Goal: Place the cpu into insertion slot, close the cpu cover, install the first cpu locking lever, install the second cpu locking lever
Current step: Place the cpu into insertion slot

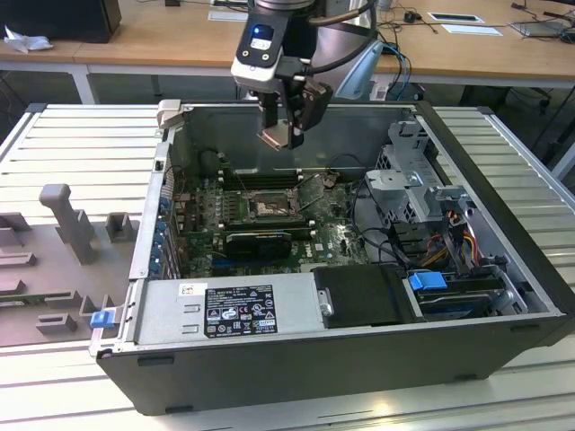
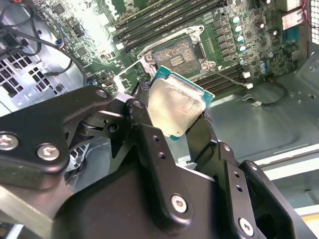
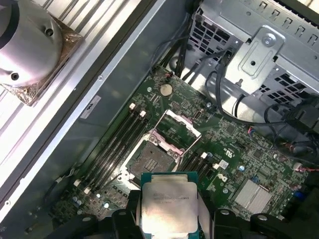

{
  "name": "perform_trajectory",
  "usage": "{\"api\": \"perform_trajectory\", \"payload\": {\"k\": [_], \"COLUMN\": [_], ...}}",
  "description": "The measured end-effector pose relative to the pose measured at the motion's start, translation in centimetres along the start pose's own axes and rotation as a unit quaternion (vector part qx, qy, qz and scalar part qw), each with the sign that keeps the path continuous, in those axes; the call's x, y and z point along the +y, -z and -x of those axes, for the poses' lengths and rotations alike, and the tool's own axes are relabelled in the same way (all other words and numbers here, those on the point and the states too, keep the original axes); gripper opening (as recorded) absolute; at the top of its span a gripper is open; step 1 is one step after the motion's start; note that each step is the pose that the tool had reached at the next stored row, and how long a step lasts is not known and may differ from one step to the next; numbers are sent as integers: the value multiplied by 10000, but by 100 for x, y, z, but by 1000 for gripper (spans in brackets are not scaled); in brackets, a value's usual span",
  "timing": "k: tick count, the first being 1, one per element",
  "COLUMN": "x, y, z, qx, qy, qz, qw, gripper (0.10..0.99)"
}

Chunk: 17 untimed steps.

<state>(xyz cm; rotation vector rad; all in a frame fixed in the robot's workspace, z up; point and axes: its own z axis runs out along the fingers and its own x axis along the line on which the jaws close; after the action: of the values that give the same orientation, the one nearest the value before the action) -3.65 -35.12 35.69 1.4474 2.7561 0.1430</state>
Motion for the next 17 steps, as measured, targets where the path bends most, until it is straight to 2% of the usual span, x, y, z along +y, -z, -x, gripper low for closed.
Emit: {"api": "perform_trajectory", "payload": {"k": [9, 12, 17], "x": [-1, -1, -1], "y": [-10, -16, -22], "z": [0, 0, -2], "qx": [-31, -49, -64], "qy": [-334, -524, -688], "qz": [6, 11, 14], "qw": [9994, 9986, 9976], "gripper": [541, 541, 541]}}
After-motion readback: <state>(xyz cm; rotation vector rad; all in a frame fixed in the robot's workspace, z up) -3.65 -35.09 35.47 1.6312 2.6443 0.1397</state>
